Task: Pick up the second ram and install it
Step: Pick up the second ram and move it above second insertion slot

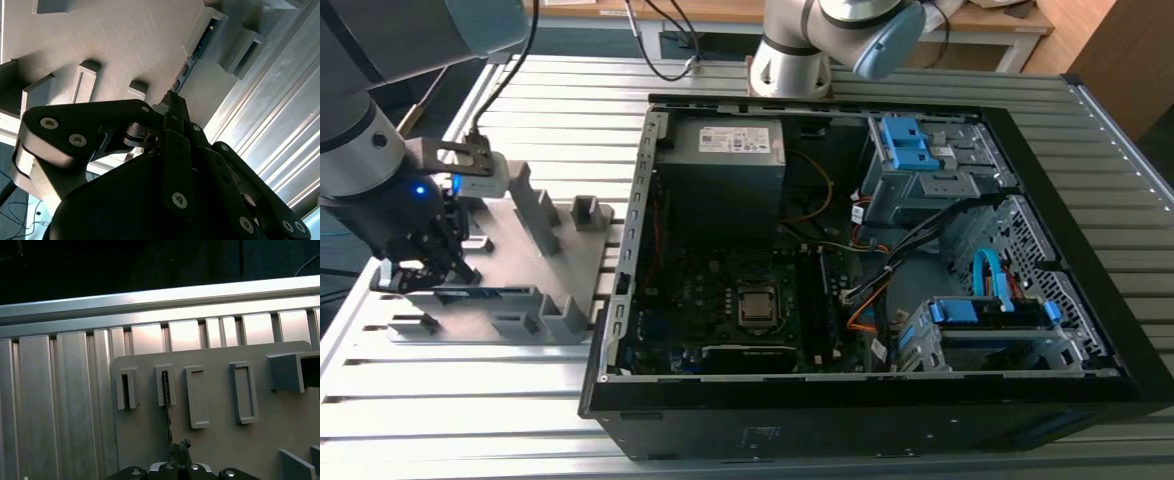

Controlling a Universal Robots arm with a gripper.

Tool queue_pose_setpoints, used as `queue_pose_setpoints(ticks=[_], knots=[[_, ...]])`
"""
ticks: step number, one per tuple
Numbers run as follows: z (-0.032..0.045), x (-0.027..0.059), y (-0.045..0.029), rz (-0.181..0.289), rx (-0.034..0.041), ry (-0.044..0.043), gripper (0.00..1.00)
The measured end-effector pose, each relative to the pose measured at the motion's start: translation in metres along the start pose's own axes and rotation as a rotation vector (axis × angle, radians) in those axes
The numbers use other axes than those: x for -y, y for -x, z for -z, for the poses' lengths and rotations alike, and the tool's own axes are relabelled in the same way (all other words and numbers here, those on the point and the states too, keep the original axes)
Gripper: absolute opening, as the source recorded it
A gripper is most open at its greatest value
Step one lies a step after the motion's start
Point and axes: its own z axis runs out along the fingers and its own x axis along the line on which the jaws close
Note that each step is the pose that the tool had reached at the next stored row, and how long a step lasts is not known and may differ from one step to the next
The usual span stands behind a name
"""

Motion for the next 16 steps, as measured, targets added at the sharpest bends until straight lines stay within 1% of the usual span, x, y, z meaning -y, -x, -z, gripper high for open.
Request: queue_pose_setpoints(ticks=[16], knots=[[0.0000, 0.0000, 0.0000, 0.065, -0.0013, 0.0026, 0.10]])
